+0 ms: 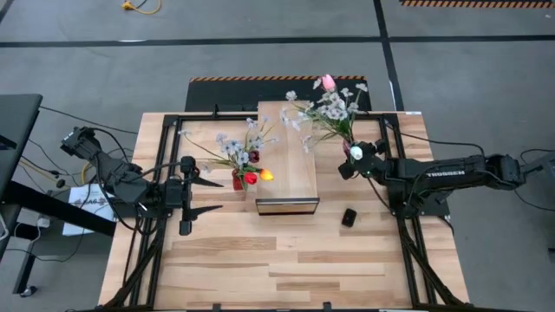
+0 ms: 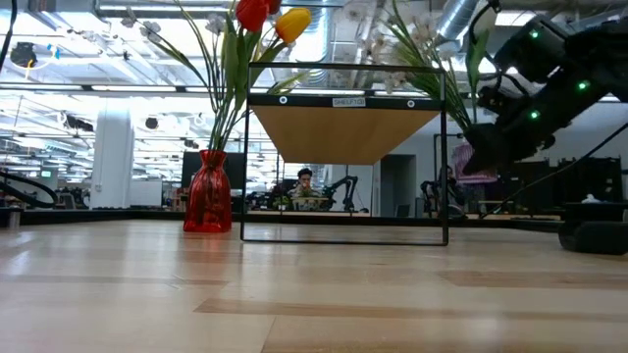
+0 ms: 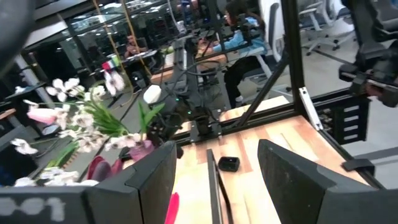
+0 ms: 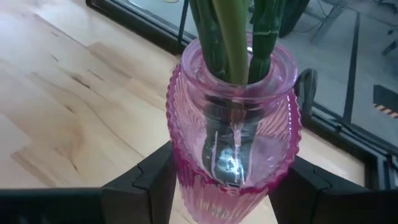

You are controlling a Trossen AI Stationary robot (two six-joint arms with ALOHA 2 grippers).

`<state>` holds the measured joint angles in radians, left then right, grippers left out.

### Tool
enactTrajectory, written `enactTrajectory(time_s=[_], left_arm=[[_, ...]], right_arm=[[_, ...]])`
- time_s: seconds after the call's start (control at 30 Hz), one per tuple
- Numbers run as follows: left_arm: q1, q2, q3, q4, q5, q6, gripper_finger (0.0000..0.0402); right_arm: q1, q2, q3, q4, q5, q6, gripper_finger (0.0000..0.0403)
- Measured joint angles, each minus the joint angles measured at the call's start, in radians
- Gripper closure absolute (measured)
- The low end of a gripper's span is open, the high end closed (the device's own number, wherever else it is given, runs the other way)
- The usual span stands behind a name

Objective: Pick and place flowers into a vace then onto a shelf
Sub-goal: Put the purple flower vase with flowers on the shelf

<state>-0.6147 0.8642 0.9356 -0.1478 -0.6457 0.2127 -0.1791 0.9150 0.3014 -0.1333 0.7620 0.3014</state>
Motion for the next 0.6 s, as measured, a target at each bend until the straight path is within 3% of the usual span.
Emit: enactTrajectory(time_s=[0.6], left_arm=[[0.0,0.0,0.0,-0.006,0.012,-0.025,0.0184]], right_arm=[[-0.027,0.001,0.026,-0.18,0.005,0.039,0.0211]])
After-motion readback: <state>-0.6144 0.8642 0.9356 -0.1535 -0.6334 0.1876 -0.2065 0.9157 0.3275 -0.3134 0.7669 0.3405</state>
